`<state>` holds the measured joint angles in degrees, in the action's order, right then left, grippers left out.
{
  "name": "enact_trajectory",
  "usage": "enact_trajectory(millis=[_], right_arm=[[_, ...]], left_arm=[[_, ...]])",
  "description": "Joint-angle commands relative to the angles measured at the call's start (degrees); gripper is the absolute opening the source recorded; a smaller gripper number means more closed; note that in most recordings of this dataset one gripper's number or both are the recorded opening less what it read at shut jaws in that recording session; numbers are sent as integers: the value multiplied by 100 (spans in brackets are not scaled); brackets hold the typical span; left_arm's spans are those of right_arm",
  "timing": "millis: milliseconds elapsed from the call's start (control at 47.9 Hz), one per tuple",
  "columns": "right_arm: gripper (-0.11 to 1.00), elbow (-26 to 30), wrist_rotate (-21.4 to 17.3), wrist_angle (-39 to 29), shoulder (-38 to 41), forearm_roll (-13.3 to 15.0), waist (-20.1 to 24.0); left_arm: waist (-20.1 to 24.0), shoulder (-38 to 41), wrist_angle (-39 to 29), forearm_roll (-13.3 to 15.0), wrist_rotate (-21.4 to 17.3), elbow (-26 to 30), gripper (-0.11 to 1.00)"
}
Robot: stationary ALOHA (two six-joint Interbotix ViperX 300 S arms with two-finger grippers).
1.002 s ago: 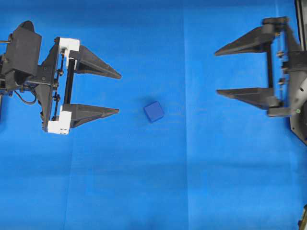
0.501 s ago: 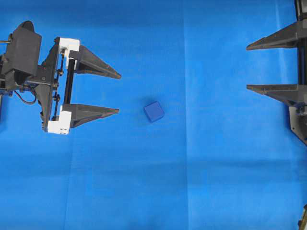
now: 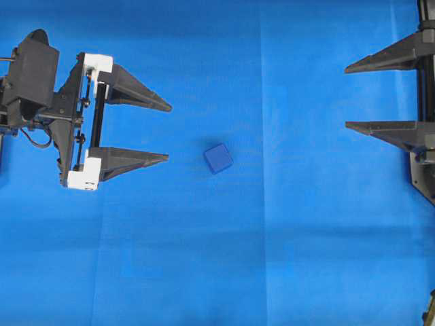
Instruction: Handover the blue block to the right arm after grasping it with the left arm, then place it in the designated position.
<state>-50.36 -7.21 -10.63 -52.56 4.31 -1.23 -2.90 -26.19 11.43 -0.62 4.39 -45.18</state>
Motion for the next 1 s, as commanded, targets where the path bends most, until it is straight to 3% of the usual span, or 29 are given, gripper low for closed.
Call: enact_trajectory(millis=[0, 981], right_arm=[[78, 70, -9, 53, 26, -9, -9], [78, 18, -9, 62, 132, -18, 0]], left_arm=[[18, -70, 26, -9, 0, 141, 93], [0, -79, 26, -9, 0, 149, 93]])
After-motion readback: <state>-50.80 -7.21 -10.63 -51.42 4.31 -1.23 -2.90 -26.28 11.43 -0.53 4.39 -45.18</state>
